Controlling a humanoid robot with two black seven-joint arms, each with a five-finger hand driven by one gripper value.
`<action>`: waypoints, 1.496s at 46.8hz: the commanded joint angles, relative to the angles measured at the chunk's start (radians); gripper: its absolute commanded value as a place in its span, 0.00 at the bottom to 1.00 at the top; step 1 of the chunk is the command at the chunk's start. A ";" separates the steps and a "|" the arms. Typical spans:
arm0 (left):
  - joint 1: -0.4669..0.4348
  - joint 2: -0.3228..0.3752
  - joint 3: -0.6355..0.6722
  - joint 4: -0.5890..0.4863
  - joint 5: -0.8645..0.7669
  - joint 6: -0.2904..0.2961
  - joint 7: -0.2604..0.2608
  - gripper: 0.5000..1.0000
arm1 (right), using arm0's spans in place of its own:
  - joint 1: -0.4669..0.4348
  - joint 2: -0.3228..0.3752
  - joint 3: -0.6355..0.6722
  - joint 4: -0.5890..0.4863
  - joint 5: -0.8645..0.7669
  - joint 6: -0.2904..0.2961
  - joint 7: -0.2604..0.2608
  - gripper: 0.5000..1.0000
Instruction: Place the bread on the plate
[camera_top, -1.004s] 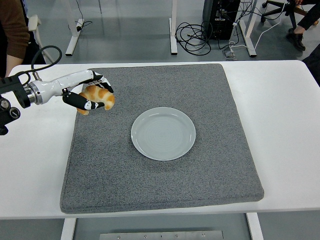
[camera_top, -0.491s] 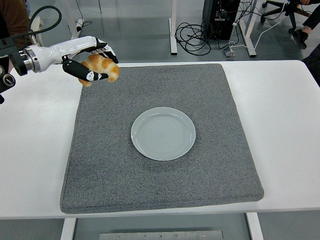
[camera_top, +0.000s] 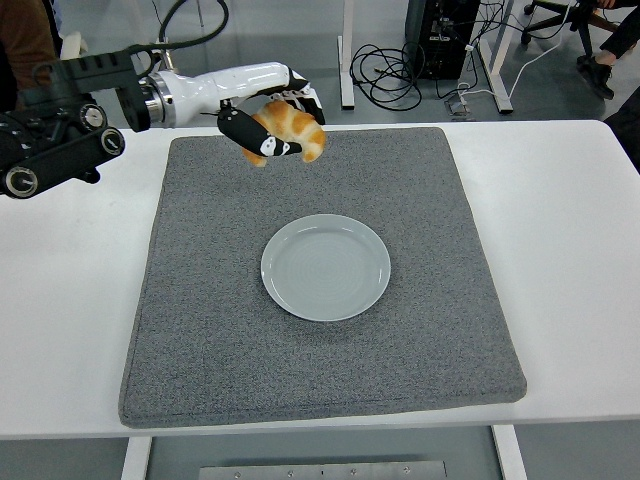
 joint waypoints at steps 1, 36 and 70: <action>-0.001 -0.042 0.002 0.000 0.000 0.002 0.032 0.00 | 0.000 0.000 0.000 0.000 0.000 0.000 0.000 1.00; 0.197 -0.244 0.004 0.092 0.085 0.149 0.043 0.00 | -0.005 0.000 0.000 0.000 0.000 0.000 0.000 1.00; 0.320 -0.246 0.059 0.092 0.243 0.315 -0.097 0.00 | -0.003 0.000 0.000 0.000 0.000 0.000 0.000 1.00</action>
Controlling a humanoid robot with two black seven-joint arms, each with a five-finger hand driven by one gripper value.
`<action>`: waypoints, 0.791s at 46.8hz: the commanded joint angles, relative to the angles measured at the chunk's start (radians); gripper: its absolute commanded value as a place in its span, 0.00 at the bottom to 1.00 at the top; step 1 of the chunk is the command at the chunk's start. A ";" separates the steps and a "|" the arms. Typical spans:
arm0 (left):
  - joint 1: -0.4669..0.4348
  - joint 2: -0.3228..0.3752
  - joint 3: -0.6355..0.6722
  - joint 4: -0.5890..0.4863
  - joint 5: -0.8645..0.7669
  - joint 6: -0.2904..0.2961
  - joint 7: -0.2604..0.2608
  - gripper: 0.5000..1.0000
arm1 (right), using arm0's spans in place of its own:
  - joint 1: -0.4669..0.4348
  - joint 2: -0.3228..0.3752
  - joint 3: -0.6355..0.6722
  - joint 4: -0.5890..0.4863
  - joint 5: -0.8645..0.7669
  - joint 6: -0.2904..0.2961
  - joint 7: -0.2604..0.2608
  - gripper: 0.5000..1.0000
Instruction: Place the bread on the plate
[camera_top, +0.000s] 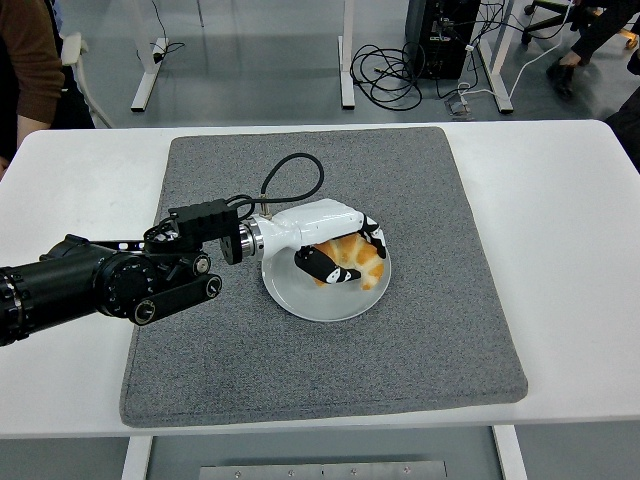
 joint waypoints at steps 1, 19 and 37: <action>0.010 0.006 -0.001 0.000 -0.005 0.004 -0.003 0.00 | 0.000 0.000 0.000 0.000 0.000 0.000 0.000 1.00; 0.036 0.047 -0.014 0.000 -0.051 0.004 -0.016 0.00 | 0.002 0.000 0.000 0.002 0.000 0.000 0.000 1.00; 0.036 0.062 -0.012 0.000 -0.092 0.004 -0.016 0.00 | 0.002 0.000 0.000 0.002 0.000 0.000 0.000 1.00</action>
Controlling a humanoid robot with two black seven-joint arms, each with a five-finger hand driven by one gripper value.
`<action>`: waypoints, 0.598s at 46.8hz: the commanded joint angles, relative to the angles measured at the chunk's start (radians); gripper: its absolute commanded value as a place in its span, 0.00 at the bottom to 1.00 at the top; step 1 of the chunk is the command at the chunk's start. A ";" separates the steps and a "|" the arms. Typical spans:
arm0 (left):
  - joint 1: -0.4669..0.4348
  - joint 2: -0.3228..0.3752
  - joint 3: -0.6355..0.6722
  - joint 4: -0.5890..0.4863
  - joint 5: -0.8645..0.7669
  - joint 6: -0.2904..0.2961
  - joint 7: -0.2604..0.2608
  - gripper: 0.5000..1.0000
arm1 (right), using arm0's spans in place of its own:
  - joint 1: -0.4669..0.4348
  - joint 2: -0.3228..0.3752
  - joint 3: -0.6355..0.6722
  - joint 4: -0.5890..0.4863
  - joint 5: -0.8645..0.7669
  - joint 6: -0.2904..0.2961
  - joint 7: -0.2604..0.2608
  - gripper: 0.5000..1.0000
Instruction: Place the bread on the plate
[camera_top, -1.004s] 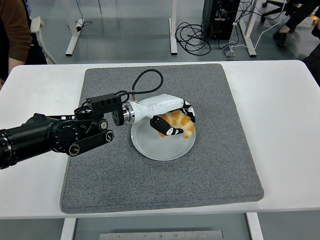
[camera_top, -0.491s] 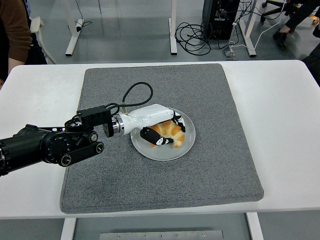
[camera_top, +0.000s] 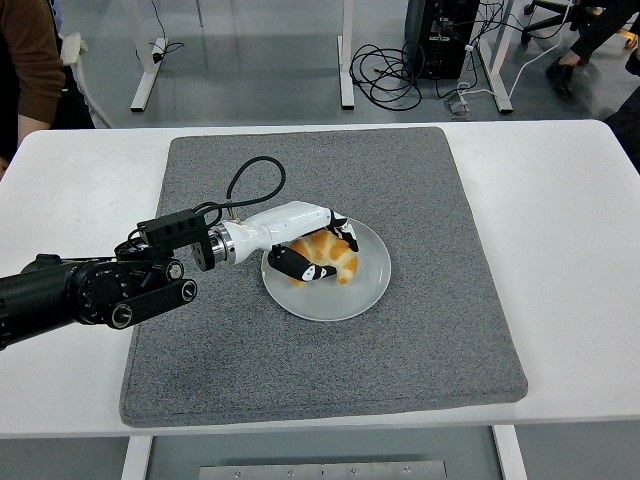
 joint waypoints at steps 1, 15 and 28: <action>-0.001 0.002 -0.001 0.000 0.000 0.000 0.000 0.00 | 0.000 0.000 0.000 0.000 0.000 0.000 0.000 1.00; 0.001 0.008 -0.001 0.000 -0.027 0.000 0.000 0.00 | 0.000 0.000 0.000 0.000 0.000 0.000 0.000 1.00; -0.001 0.012 0.002 0.000 -0.064 -0.002 0.000 0.13 | 0.001 0.000 0.000 0.000 0.000 0.001 0.000 1.00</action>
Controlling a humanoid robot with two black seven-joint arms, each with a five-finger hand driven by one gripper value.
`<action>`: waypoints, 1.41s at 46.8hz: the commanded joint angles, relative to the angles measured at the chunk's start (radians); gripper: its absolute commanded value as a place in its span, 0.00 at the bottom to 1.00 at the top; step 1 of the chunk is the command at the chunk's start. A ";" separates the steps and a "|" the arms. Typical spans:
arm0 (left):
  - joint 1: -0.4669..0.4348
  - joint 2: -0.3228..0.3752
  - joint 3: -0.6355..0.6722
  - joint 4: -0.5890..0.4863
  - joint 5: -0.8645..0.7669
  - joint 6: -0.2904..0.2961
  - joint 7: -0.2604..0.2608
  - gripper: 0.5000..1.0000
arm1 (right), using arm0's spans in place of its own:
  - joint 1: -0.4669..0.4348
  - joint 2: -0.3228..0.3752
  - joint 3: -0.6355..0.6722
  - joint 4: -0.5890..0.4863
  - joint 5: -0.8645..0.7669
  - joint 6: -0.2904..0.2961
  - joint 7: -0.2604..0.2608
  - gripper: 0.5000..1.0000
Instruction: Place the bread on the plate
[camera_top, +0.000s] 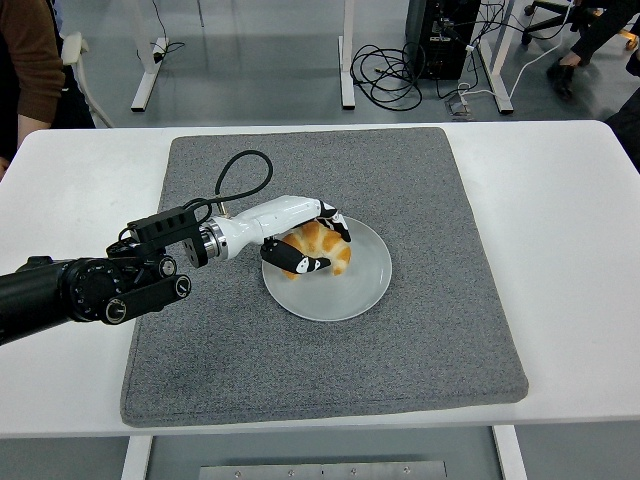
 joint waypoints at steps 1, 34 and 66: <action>0.001 0.001 0.002 0.000 -0.001 -0.001 -0.001 0.14 | 0.000 0.000 0.000 0.000 0.000 0.000 0.000 1.00; 0.016 0.001 0.000 0.000 -0.001 -0.001 0.001 0.40 | 0.000 0.000 0.002 0.002 0.000 0.000 0.000 1.00; 0.009 0.004 -0.006 0.000 -0.074 -0.001 0.001 0.61 | 0.000 0.000 0.000 0.002 0.000 0.000 0.000 1.00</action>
